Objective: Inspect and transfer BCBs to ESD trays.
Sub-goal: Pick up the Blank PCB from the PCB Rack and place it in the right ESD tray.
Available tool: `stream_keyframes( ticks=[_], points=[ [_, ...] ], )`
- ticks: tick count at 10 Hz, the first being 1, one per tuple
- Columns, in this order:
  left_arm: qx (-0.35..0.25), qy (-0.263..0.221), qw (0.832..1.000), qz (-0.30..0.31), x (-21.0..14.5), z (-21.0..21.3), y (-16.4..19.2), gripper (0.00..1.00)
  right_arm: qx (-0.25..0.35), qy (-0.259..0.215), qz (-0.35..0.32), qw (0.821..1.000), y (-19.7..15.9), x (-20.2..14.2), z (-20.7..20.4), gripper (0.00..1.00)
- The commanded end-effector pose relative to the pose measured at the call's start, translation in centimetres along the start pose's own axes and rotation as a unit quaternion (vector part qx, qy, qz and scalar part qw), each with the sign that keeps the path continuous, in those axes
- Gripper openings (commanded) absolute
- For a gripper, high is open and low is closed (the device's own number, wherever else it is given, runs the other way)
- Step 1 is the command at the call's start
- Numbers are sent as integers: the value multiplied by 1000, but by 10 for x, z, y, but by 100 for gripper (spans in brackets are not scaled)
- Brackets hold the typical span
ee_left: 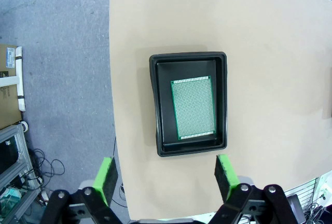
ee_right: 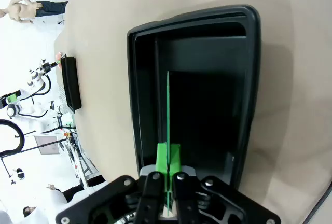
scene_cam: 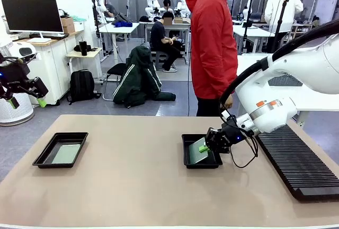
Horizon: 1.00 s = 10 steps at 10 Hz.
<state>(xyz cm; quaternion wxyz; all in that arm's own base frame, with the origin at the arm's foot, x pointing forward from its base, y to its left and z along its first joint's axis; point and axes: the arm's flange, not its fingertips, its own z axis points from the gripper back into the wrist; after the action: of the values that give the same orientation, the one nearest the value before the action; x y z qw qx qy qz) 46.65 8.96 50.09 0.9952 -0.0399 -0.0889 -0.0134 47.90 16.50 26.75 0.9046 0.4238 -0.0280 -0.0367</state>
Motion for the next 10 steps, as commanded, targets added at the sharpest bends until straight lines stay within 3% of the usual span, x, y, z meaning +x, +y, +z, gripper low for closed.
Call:
stream_keyframes(
  ticks=[1,6,10],
  points=[
    [1,-1,1000,1,-1,-1,1,100,3,-6,-4,1000,-1,0,-6,2],
    [1,-1,1000,1,-1,-1,1,100,-4,-3,-3,1000,3,0,1,2],
    [1,-1,1000,1,-1,-1,1,100,-31,-12,-2,999,11,0,0,18]
  ],
)
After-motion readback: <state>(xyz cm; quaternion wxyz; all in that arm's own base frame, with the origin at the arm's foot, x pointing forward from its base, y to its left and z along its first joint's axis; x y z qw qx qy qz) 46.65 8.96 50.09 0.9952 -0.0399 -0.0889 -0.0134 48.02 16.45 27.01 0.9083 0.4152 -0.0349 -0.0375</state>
